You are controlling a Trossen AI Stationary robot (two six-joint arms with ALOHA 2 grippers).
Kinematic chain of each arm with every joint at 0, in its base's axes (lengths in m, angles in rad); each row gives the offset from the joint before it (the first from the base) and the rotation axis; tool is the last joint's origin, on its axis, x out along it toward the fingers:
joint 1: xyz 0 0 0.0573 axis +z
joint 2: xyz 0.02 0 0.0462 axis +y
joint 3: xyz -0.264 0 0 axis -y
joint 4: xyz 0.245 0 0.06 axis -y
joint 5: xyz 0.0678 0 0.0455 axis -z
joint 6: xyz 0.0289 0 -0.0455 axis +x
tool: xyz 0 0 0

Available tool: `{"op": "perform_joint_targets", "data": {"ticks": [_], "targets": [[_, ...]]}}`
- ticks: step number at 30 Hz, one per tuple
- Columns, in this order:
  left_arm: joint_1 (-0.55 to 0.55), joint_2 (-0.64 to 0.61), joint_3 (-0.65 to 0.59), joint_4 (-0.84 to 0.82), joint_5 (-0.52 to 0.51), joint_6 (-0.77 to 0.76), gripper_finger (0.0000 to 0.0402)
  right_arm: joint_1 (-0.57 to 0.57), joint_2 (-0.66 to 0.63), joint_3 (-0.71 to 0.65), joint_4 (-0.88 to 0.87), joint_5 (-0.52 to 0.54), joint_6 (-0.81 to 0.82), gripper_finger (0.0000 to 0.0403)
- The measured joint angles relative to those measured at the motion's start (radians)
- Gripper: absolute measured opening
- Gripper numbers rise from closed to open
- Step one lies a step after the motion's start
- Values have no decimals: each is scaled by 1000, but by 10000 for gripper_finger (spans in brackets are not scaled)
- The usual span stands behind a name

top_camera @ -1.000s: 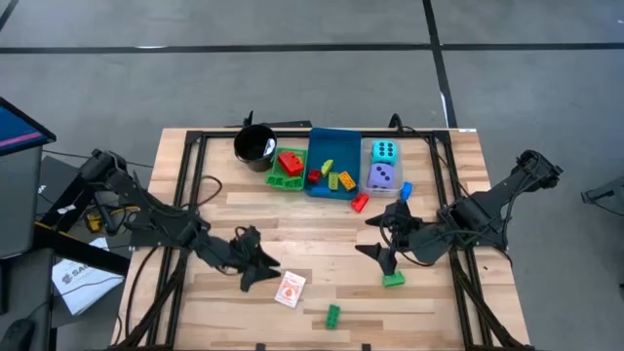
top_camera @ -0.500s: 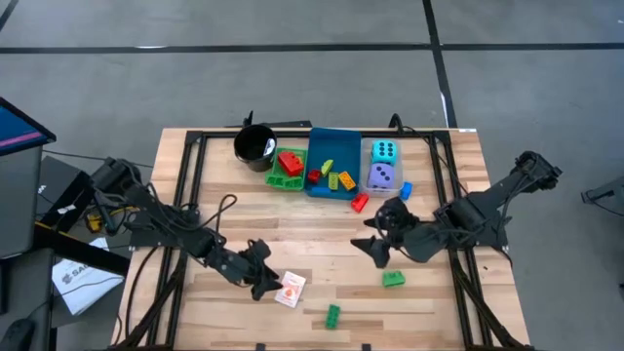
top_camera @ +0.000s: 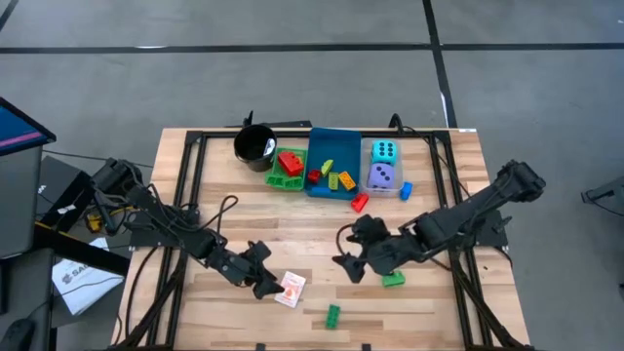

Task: Pick & Place Toys
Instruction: Put the orange deck of cards into the black bucket

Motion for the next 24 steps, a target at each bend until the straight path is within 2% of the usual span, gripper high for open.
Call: {"op": "perform_joint_targets", "data": {"ticks": [7,13,19,24], "targets": [[-5,1,14,3,-10,-125,313,2,15,0,-4,-9,-100,372],[3,111,177,-4,-19,-90,290,1,-23,0,-17,-25,-232,372],[10,263,377,-215,49,-84,285,0,-70,0,-36,-26,-321,372],[18,281,454,-425,76,-204,285,1,-107,0,-72,-28,-354,372]]}}
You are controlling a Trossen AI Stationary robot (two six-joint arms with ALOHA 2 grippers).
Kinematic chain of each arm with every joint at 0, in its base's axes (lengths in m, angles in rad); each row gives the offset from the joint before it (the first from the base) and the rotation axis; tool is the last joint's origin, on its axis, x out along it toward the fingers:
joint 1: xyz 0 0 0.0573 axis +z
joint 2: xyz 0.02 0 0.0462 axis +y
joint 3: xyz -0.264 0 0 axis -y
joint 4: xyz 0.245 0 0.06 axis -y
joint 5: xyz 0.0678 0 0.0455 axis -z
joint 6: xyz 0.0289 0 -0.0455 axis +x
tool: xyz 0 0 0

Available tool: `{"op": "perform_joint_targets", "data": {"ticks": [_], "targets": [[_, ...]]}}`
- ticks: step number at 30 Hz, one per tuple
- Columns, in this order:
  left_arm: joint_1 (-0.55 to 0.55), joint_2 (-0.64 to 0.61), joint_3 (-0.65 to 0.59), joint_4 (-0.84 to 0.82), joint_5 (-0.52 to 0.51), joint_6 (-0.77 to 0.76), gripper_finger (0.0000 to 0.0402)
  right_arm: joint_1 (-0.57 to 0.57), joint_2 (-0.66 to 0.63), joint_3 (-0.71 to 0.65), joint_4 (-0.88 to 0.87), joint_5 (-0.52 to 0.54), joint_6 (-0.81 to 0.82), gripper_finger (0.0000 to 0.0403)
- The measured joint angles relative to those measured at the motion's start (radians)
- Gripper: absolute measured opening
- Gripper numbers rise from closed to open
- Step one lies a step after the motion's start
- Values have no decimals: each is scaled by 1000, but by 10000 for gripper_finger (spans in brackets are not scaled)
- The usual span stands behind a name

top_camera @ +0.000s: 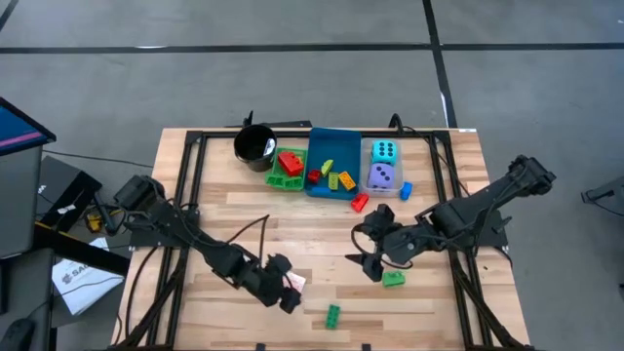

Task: Pick & Place Toys
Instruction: Put the orange deck of cards into the black bucket

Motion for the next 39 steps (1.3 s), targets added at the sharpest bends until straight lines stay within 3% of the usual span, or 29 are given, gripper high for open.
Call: {"op": "perform_joint_targets", "data": {"ticks": [3,9,23,39], "targets": [[3,-18,27,-98,30,-50,285,1,-19,0,-11,-1,-10,372],[2,2,109,-141,62,-70,285,14,-33,0,-32,-1,-42,372],[22,58,111,-323,137,-128,285,72,-29,0,-72,0,-34,372],[50,143,105,-258,152,-102,285,44,-29,0,-70,-2,-57,372]]}}
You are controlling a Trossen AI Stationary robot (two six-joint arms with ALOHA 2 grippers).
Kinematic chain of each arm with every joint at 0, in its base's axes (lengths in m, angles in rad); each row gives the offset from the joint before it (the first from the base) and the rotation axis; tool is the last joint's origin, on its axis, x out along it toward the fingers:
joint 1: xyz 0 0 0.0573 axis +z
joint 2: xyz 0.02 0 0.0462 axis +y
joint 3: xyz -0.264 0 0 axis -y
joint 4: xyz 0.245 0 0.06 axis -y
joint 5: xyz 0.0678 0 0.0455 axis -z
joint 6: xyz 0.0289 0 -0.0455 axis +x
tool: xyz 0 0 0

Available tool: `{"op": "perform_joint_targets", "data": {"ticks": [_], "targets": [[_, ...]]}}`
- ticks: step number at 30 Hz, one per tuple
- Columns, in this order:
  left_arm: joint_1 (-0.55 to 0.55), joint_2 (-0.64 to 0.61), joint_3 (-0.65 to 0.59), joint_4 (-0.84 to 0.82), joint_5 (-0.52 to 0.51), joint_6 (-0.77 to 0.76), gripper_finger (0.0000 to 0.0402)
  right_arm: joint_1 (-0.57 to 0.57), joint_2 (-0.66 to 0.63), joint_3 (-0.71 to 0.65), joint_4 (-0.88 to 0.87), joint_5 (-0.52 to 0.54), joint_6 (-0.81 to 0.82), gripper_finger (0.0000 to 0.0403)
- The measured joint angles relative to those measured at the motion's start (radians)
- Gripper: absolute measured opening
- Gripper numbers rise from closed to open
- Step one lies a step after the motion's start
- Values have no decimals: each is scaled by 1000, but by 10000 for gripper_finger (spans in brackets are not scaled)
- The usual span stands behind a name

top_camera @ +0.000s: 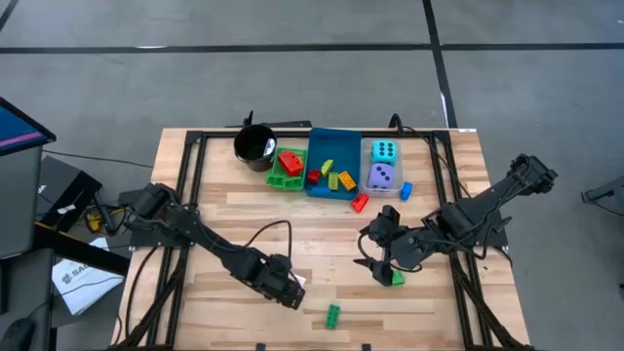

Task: Pick & Place Toys
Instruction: Put the orange deck of cards into the black bucket

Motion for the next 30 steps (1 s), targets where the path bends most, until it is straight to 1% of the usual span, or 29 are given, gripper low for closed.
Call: {"op": "perform_joint_targets", "data": {"ticks": [7,17,22,30], "targets": [[0,12,0,33,2,2,285,10,0,0,0,-2,-3,372],[3,5,1,169,-7,4,285,10,0,0,0,-2,-4,372],[3,4,1,158,-65,5,285,10,0,0,0,-2,9,372],[1,4,1,135,-70,5,285,9,0,0,0,-2,14,372]]}}
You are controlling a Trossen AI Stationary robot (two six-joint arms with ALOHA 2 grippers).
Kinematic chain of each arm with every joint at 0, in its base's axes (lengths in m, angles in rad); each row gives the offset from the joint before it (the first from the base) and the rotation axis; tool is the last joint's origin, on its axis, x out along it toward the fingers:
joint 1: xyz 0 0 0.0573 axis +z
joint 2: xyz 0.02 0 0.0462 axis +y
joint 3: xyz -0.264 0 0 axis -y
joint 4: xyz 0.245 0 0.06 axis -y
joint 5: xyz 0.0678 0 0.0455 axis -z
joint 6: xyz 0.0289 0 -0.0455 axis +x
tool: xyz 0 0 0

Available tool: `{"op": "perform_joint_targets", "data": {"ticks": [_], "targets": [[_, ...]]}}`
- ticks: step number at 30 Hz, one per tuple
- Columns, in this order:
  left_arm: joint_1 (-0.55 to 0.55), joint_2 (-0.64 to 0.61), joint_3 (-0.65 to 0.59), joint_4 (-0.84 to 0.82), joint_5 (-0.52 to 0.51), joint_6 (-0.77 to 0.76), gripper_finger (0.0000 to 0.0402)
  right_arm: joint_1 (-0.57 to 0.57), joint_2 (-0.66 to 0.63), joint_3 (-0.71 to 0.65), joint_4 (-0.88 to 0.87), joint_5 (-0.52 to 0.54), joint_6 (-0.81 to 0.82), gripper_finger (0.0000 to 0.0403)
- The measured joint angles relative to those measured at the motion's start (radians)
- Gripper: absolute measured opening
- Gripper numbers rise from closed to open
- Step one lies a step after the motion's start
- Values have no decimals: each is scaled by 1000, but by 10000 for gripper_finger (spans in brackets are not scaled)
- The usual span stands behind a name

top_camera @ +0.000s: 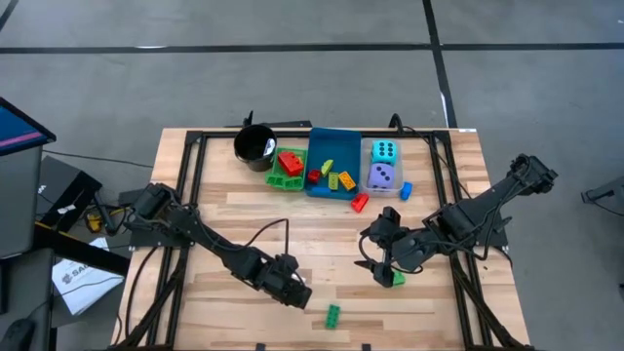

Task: Pick & Place Toys
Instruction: Put the orange deck of cards into the black bucket

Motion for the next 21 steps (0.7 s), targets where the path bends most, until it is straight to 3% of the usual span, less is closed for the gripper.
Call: {"op": "perform_joint_targets", "data": {"ticks": [21], "targets": [[-38,-9,-165,77,-7,-4,284,-24,0,0,0,2,2,372]]}}
